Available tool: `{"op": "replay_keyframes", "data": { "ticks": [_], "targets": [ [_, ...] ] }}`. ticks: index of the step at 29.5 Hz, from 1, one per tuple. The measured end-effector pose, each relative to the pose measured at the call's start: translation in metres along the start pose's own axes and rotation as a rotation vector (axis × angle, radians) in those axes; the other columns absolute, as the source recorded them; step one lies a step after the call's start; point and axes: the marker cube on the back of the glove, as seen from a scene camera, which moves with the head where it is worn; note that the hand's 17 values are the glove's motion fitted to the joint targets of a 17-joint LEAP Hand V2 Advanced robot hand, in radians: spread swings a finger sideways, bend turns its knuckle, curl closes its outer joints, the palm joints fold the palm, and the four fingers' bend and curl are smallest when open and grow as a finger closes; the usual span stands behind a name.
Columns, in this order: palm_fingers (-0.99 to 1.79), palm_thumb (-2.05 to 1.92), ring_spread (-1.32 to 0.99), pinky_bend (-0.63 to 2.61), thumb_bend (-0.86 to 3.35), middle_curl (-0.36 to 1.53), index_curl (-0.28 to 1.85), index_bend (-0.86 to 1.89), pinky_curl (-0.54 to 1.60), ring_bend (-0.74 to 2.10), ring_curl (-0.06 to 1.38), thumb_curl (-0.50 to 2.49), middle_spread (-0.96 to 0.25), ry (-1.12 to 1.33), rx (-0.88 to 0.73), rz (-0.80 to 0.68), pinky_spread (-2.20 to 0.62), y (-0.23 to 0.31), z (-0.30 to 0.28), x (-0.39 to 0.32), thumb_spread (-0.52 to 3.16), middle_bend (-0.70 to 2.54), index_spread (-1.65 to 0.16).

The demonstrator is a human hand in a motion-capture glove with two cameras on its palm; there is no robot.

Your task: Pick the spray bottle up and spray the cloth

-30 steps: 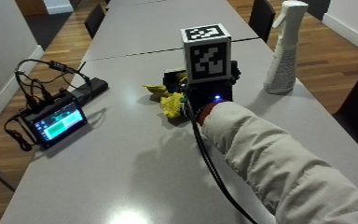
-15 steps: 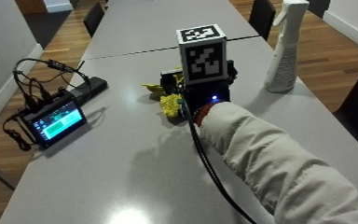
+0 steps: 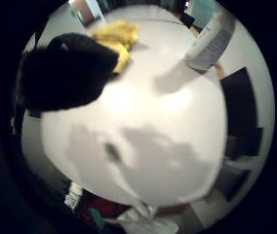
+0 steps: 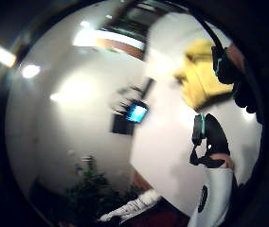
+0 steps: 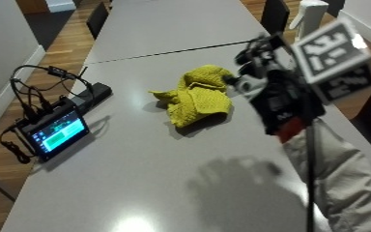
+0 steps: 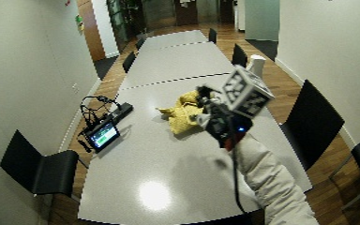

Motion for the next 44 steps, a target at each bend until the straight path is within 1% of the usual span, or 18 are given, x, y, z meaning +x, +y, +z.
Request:
{"op": "replay_keyframes", "data": {
  "ticks": [2,4,6,8,9,12,14,17,20,21,22,24,31,34,36,39,42,44],
  "targets": [
    [0.91,0.94,-0.1,0.48,0.22,0.4,0.27,0.17,0.37,0.57,0.4,0.41,-0.08,-0.172,0.107,-0.036,-0.18,0.002,-0.023,0.012,0.81,0.44,-0.23],
    [0.7,0.96,-0.1,0.41,0.23,0.4,0.3,0.21,0.37,0.5,0.4,0.41,-0.08,-0.251,0.221,-0.028,-0.14,-0.002,-0.043,0.032,0.85,0.4,-0.25],
    [0.47,0.99,-0.1,0.31,0.24,0.41,0.34,0.26,0.36,0.4,0.39,0.43,-0.07,-0.285,0.366,0.03,-0.08,-0.01,-0.064,0.067,0.88,0.39,-0.27],
    [0.32,1.01,-0.11,0.2,0.24,0.41,0.35,0.27,0.33,0.35,0.39,0.43,-0.07,-0.286,0.479,0.115,-0.02,-0.021,-0.082,0.111,0.89,0.4,-0.28],
    [0.23,1.01,-0.11,0.17,0.23,0.41,0.35,0.25,0.32,0.33,0.38,0.44,-0.06,-0.288,0.508,0.162,0.0,-0.026,-0.088,0.133,0.89,0.39,-0.29],
    [0.16,1.01,-0.1,0.12,0.2,0.41,0.34,0.21,0.28,0.3,0.35,0.44,-0.04,-0.316,0.514,0.285,0.04,-0.03,-0.101,0.185,0.88,0.39,-0.31],
    [0.21,1.0,-0.1,0.1,0.17,0.41,0.32,0.17,0.24,0.33,0.34,0.44,-0.03,-0.321,0.5,0.331,0.06,-0.028,-0.111,0.21,0.86,0.41,-0.32],
    [0.36,0.99,-0.12,0.07,0.13,0.42,0.31,0.17,0.19,0.41,0.33,0.44,-0.05,-0.328,0.493,0.334,0.08,-0.019,-0.131,0.229,0.83,0.47,-0.34],
    [0.78,1.04,-0.14,0.06,0.13,0.44,0.34,0.27,0.16,0.49,0.33,0.46,-0.09,-0.358,0.517,0.299,0.07,-0.011,-0.152,0.231,0.8,0.57,-0.32],
    [0.97,1.06,-0.15,0.22,0.12,0.43,0.33,0.24,0.19,0.53,0.33,0.48,-0.09,-0.371,0.533,0.286,0.02,-0.009,-0.158,0.231,0.76,0.52,-0.31],
    [1.03,1.07,-0.15,0.3,0.12,0.42,0.32,0.2,0.22,0.51,0.32,0.48,-0.1,-0.383,0.552,0.273,-0.03,-0.008,-0.163,0.23,0.73,0.48,-0.3],
    [1.11,1.1,-0.15,0.37,0.11,0.43,0.34,0.18,0.26,0.55,0.36,0.5,-0.1,-0.399,0.593,0.25,-0.1,-0.007,-0.173,0.229,0.66,0.45,-0.29],
    [1.13,1.16,-0.16,0.39,0.08,0.47,0.4,0.16,0.35,0.57,0.44,0.56,-0.11,-0.386,0.709,0.252,-0.18,-0.009,-0.19,0.228,0.52,0.45,-0.27],
    [1.12,1.17,-0.15,0.38,0.07,0.48,0.41,0.16,0.36,0.56,0.45,0.58,-0.11,-0.304,0.698,0.273,-0.19,-0.01,-0.193,0.23,0.47,0.45,-0.27],
    [1.12,1.18,-0.15,0.38,0.06,0.48,0.41,0.16,0.37,0.56,0.45,0.59,-0.11,-0.18,0.65,0.256,-0.19,-0.017,-0.192,0.216,0.44,0.45,-0.26],
    [1.12,1.19,-0.15,0.37,0.04,0.49,0.42,0.16,0.38,0.55,0.46,0.6,-0.11,0.133,0.53,0.17,-0.2,-0.045,-0.183,0.177,0.41,0.45,-0.26],
    [1.12,1.2,-0.16,0.36,0.02,0.5,0.42,0.16,0.38,0.55,0.46,0.62,-0.11,0.492,0.421,0.063,-0.21,-0.078,-0.16,0.132,0.38,0.44,-0.26],
    [1.12,1.2,-0.16,0.36,0.01,0.5,0.42,0.15,0.39,0.54,0.46,0.63,-0.11,0.696,0.362,0.0,-0.21,-0.089,-0.141,0.108,0.37,0.44,-0.26]
  ]
}}
